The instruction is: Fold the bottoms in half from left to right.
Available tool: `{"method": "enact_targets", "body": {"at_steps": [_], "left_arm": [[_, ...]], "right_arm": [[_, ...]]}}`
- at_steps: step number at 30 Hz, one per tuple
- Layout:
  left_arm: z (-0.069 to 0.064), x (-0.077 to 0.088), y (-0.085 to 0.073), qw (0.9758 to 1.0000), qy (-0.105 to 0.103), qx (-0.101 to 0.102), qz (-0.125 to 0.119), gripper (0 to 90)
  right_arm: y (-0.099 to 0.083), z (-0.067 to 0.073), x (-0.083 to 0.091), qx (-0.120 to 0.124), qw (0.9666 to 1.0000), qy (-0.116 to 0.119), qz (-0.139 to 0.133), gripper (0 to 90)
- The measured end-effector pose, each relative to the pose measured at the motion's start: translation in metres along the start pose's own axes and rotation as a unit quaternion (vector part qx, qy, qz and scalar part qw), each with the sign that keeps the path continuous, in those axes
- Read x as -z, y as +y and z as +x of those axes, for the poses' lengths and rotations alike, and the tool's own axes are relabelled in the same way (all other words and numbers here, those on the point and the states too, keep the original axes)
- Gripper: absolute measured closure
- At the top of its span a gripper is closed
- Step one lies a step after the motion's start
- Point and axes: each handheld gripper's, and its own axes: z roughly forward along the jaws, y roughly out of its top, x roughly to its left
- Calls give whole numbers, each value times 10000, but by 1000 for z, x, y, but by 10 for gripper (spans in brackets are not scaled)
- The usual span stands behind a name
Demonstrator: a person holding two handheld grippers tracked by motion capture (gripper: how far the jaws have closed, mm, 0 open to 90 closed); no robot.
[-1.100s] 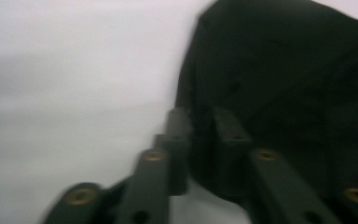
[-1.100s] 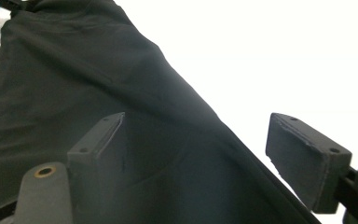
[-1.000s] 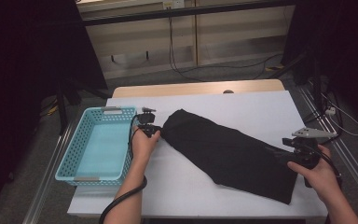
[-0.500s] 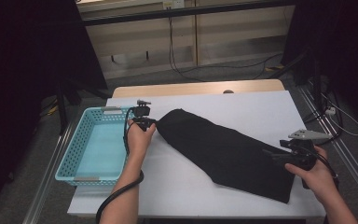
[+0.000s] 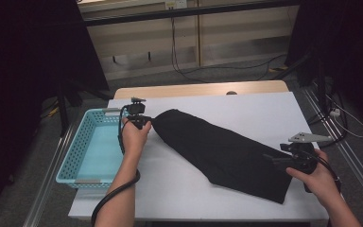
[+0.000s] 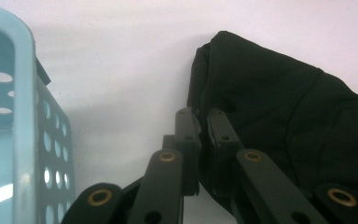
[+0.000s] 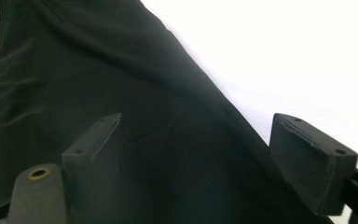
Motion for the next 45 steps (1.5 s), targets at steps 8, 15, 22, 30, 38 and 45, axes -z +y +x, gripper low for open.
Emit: {"method": "enact_targets", "body": {"at_steps": [8,15,22,30,38,45], "left_arm": [[2,1,3,10000,52,39,2,848],[10,8,10,9998,172,78,-42,848],[2,9,11,9999,23,111,-64,848],[-24,12,5,9972,-736,-75,-134,847],[-52,9,-10,9909,-1286,-336,-200,847],[-63,2,-20,9878,-1497,-423,-122,846]], "right_arm": [[0,3,-2,19,10000,47,27,180],[-1,2,-1,-9,10000,49,22,179],[0,2,-1,-13,10000,72,-7,178],[-1,6,-1,6,9999,97,42,175],[-1,11,-2,44,9998,163,46,168],[-1,15,-5,55,9997,200,88,166]]}}
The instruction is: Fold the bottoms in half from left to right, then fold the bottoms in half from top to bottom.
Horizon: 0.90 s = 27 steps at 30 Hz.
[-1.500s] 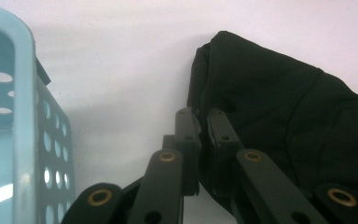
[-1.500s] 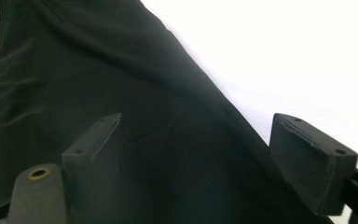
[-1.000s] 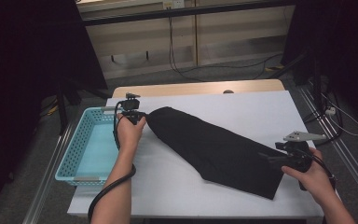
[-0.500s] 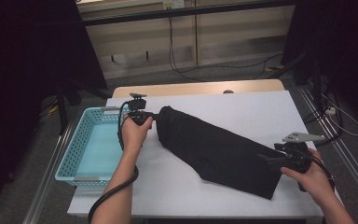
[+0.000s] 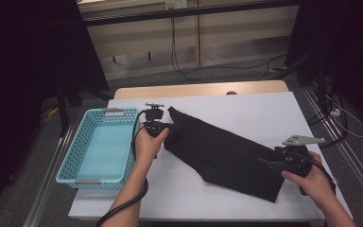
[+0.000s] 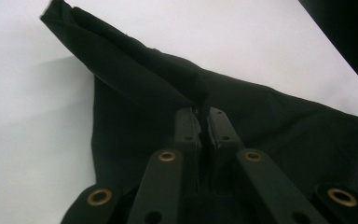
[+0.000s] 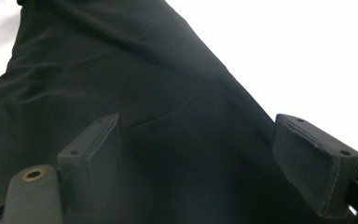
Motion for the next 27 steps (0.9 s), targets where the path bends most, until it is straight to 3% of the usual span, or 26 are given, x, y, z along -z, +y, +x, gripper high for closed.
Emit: {"method": "enact_targets", "body": {"at_steps": [19,23,27], "left_arm": [[-19,-9,-20,9991,-340,-271,-21,846],[-28,-13,-24,9979,-576,-308,38,847],[-34,-14,-26,9970,-636,-440,55,846]], "right_arm": [[-2,4,-4,58,9999,8,93,161],[-2,5,-5,49,9999,21,95,161],[-3,5,-6,64,9999,25,113,161]]}}
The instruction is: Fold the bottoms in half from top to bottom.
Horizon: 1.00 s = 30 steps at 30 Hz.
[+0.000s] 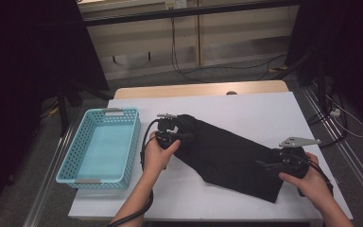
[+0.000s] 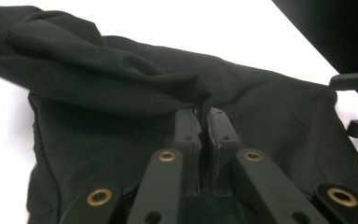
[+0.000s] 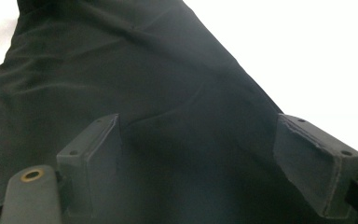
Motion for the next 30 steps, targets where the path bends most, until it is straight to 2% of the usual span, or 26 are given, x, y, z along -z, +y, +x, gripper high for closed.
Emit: {"method": "enact_targets", "body": {"at_steps": [6,8,13,14,19,20,21,23,25,26,30], "left_arm": [[-3,-2,-2,10000,-77,3,-50,846],[-7,-2,-2,9999,-127,-88,-48,846],[-14,-3,-2,9995,-263,-164,-79,846],[-21,-6,-3,9991,-309,-269,-51,847],[-41,-14,-6,9975,-499,-488,95,846],[-41,-14,-6,9975,-499,-488,95,846],[-51,-18,-7,9961,-602,-621,164,846],[-62,-22,-10,9944,-691,-763,243,845],[-65,-24,-11,9937,-710,-808,299,844],[-72,-28,-13,9917,-778,-945,381,843],[-78,-39,-22,9899,-856,-1001,531,840]], "right_arm": [[-1,0,-1,-9,10000,-4,13,161],[0,0,-1,2,10000,8,9,161],[0,2,-2,20,10000,22,17,161],[0,2,-2,23,10000,25,15,161],[-1,2,-4,31,10000,31,52,161],[-1,2,-4,31,10000,31,52,161],[-1,2,-5,35,10000,30,64,161],[-1,3,-5,37,10000,30,72,161],[-1,3,-6,55,9999,36,75,161],[0,4,-6,59,9999,36,77,161],[1,5,-6,88,9999,44,57,161]]}}
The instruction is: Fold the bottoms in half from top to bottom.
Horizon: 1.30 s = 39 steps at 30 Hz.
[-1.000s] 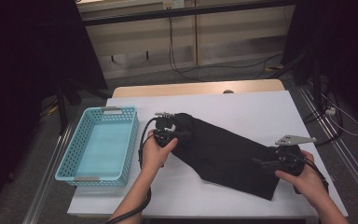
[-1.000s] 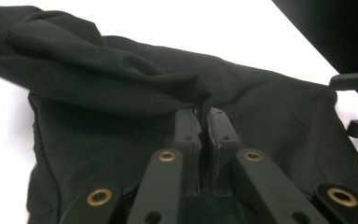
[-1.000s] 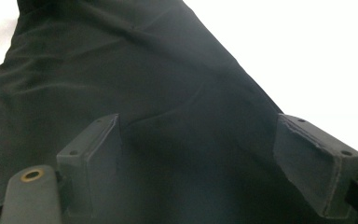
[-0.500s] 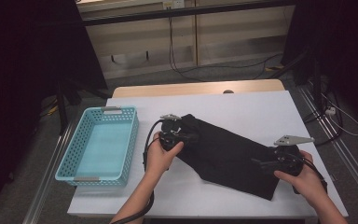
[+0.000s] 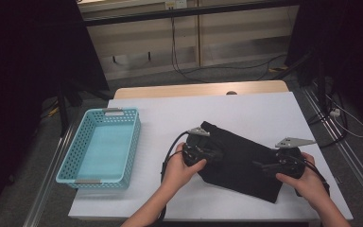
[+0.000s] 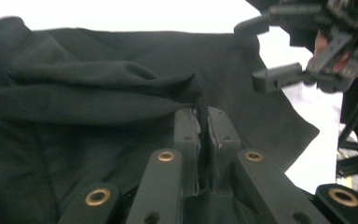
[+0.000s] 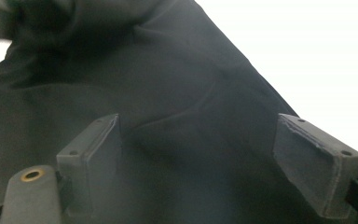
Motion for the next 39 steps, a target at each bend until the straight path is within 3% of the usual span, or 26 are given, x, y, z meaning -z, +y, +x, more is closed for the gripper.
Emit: {"method": "enact_targets", "body": {"at_steps": [1,4,6,7,11,13,15,17,21,26,28,33,39], "left_arm": [[-3,-10,-5,9998,-68,-69,163,838],[-6,-17,-8,9995,-101,-113,272,834],[-8,-20,-7,9994,-152,-159,270,737],[-7,-17,-6,9995,-253,-74,194,650],[-3,-4,-2,9998,-111,-115,-87,391],[0,1,-1,9998,-35,-82,-168,313],[5,12,0,9993,201,-181,-249,273],[8,18,1,9991,260,-189,-282,230],[18,38,0,9964,651,-356,-407,189],[29,53,-4,9945,895,-295,-448,174],[37,61,-9,9927,1100,-206,-448,169],[48,64,-18,9908,1305,-121,-348,166],[56,69,-24,9889,1458,-55,-284,163]], "right_arm": [[0,0,0,0,10000,0,4,161],[1,1,-1,3,10000,7,18,161],[2,3,-2,22,10000,13,11,161],[2,3,-2,44,10000,20,-6,161],[5,5,-3,81,10000,6,-46,161],[7,8,-5,146,9999,-27,-69,161],[10,11,-7,189,9998,-22,-76,161],[14,16,-11,274,9996,-13,-88,161],[20,26,-18,432,9990,27,-102,161],[27,37,-27,561,9984,64,-95,155],[32,45,-35,679,9976,77,-65,157],[37,55,-46,795,9968,65,-22,213],[46,67,-54,749,9970,138,-158,243]]}}
